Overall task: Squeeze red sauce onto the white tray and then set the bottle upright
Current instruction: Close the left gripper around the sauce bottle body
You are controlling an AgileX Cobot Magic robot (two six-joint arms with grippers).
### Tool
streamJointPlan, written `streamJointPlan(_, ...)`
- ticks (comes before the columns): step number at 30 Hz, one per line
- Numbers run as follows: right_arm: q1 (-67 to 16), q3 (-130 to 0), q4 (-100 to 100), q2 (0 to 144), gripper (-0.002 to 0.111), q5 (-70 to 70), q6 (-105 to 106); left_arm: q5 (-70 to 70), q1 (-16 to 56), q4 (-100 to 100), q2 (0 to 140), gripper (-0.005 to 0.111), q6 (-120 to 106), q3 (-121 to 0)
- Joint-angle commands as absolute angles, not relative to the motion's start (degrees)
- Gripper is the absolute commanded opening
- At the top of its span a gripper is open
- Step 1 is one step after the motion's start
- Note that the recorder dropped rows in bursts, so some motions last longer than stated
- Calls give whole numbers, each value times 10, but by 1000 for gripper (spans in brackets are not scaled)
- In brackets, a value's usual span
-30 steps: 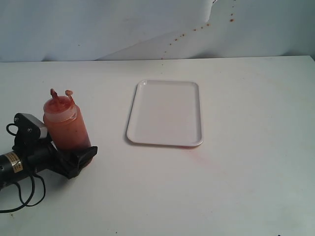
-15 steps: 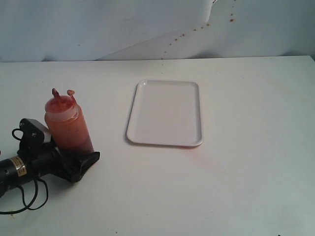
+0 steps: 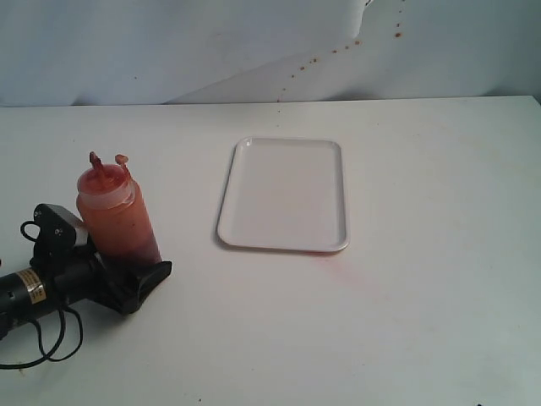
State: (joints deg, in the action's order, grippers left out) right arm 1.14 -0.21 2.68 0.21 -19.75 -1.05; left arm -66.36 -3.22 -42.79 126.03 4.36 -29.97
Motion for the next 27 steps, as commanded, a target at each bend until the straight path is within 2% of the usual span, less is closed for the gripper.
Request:
streamJointPlan(1,15,0,23,0,0,-195,-8,-672,-34,-426,1263,105,42,-303)
streamJointPlan(23,15,0,23,0,0,-195,-6,-672,-34,-426,1263,104,42,-303)
streamJointPlan(25,15,0,23,0,0,-195,-6,-672,-34,-426,1263,100,42,-303)
streamJointPlan(27,15,0,23,0,0,-195,-6,-672,-34,-426,1263,92,41,-303)
